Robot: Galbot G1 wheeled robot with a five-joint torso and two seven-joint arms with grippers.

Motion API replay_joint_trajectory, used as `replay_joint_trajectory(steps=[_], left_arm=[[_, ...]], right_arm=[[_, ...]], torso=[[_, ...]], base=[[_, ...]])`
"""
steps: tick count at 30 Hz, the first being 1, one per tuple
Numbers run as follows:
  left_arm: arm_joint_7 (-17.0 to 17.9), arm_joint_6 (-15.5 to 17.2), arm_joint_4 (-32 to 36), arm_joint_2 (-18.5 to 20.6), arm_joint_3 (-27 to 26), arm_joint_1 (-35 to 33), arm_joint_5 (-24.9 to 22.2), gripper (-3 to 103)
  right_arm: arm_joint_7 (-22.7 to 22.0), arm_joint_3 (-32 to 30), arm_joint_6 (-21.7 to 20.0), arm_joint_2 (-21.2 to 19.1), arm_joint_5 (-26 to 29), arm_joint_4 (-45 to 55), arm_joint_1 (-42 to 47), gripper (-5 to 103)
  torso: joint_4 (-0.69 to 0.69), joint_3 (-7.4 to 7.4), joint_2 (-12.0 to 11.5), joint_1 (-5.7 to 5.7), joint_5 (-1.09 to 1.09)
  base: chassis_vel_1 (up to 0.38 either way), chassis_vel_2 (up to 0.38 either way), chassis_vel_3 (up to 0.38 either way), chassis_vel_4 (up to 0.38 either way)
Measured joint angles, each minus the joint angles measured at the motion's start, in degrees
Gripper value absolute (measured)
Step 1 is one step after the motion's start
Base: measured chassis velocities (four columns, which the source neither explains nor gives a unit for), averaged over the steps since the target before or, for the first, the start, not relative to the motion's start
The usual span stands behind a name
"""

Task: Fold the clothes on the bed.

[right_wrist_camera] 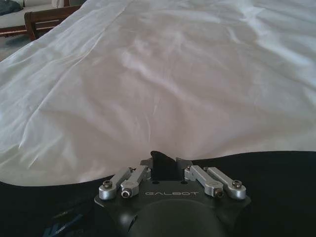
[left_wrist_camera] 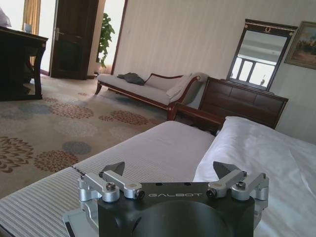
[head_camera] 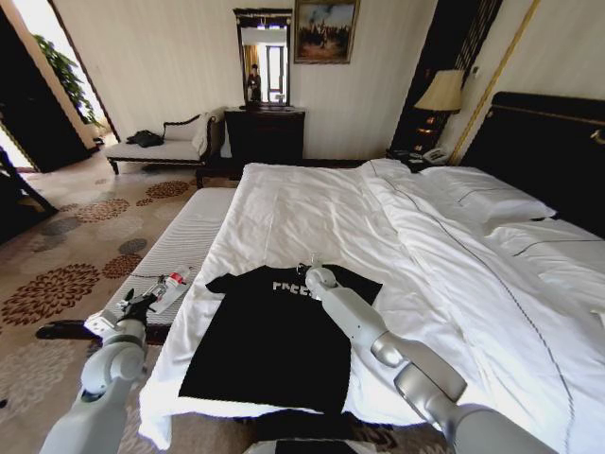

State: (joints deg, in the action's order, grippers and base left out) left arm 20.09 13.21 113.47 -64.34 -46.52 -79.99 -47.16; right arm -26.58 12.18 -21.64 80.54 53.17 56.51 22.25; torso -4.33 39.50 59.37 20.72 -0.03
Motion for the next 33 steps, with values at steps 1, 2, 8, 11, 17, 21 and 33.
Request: replay_joint_trajectory(steps=[1, 2, 8, 11, 17, 21, 33], left_arm=[[0.0, 0.0, 0.0, 0.0, 0.0, 0.0, 0.0, 100], [0.0, 0.0, 0.0, 0.1, 0.0, 0.0, 0.0, 100], [0.1, 0.0, 0.0, 0.1, 0.0, 0.0, -0.1, 100], [0.1, -0.1, 0.0, 0.2, -0.1, -0.1, -0.1, 100], [0.1, -0.1, 0.0, 0.1, -0.2, -0.1, -0.1, 100], [0.2, -0.2, 0.0, 0.1, -0.2, -0.1, -0.1, 100], [0.2, -0.2, 0.0, -0.1, 0.3, 0.0, 0.1, 100]], right_arm=[[0.2, 0.0, 0.1, 0.0, 0.0, 0.1, 0.0, 24], [0.3, 0.0, 0.2, -0.1, 0.0, 0.2, 0.0, 24], [1.1, 0.0, 0.8, -0.4, 0.1, 1.0, 0.1, 8], [3.3, -0.3, 3.7, -0.3, -0.5, 0.8, -0.3, 1], [5.2, -1.1, 6.4, 0.4, -1.8, -1.4, -2.4, 1], [6.7, -2.4, 8.8, 1.5, -4.4, -4.7, -4.1, 1], [7.7, -5.2, 10.4, 3.2, -10.7, -11.0, -4.8, 1]], torso=[[0.00, 0.00, 0.0, 0.00, 0.00], [0.00, 0.00, 0.0, 0.00, 0.00], [-0.01, 0.00, 0.0, 0.00, 0.00], [-0.01, 0.00, 0.0, 0.00, 0.00], [0.01, 0.00, 0.0, 0.00, 0.00], [0.00, 0.00, 0.0, 0.00, 0.00], [0.00, 0.00, 0.0, 0.00, 0.00]], base=[[0.000, 0.000, 0.000, 0.000], [0.000, 0.000, 0.000, 0.000], [0.000, 0.000, 0.000, 0.000], [0.000, 0.000, 0.000, 0.000], [0.000, 0.000, 0.000, 0.000], [0.000, 0.000, 0.000, 0.000], [0.000, 0.000, 0.000, 0.000]])
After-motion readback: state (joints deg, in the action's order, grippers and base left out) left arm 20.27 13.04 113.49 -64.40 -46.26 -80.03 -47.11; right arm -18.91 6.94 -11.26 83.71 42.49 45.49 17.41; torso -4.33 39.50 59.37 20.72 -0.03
